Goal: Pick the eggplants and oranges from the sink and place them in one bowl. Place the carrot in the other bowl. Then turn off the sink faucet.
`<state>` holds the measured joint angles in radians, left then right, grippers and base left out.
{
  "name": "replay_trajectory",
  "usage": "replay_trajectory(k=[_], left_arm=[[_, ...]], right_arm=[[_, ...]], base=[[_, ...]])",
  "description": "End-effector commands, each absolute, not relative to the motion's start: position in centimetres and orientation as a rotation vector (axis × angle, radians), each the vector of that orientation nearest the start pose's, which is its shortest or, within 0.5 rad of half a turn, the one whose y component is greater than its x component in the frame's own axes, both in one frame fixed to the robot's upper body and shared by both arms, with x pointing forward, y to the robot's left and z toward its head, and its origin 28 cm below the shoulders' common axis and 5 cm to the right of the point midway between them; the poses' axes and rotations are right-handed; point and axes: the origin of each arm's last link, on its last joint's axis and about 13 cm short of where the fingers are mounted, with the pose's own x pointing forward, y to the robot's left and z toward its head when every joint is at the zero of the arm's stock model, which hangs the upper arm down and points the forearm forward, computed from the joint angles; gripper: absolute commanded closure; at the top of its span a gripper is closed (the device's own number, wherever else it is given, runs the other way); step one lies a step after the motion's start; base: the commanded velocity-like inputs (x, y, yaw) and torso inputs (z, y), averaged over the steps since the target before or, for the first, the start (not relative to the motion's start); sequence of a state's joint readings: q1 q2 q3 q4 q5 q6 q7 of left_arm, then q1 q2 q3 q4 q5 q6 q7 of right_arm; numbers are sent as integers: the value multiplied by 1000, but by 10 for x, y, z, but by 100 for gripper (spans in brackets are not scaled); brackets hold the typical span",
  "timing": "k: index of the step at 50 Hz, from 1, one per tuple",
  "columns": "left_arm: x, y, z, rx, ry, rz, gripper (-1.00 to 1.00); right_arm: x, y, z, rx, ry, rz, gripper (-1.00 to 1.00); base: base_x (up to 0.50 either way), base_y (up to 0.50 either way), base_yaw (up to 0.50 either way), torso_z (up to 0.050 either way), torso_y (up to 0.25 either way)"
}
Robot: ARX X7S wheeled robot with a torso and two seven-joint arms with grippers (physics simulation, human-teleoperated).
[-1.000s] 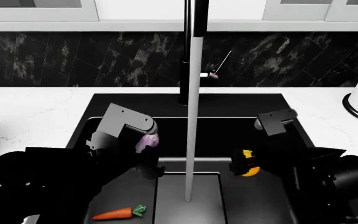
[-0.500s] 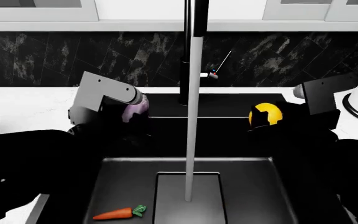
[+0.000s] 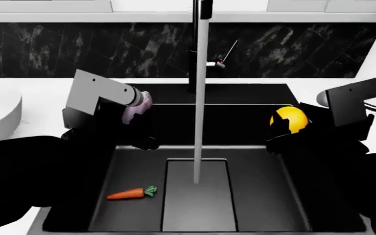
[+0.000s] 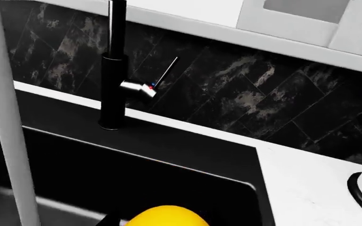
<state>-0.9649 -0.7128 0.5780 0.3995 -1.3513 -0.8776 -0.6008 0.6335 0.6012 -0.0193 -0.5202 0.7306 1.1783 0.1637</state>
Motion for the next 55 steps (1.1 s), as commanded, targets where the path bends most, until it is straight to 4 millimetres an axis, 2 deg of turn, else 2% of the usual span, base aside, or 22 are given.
replay_trajectory(k=[1,13,30,55], left_arm=[[254,222,234,115,162,-362,100],[255,222,233,110,162,-356,100],[249,223,247,114,126,-363,100],[242,223,247,100,122,-369,100]], right_arm=[[250,-177,212,-210,121,133,100],[251,-177,209,-210,96,137,100],[253,-175,206,-186,75,142,100],[251,-177,207,-202,67,150,100]], base=[[-480,0,0,0,0],[-285,217,0,0,0],[-41,499,0,0,0],[-80,500,0,0,0]])
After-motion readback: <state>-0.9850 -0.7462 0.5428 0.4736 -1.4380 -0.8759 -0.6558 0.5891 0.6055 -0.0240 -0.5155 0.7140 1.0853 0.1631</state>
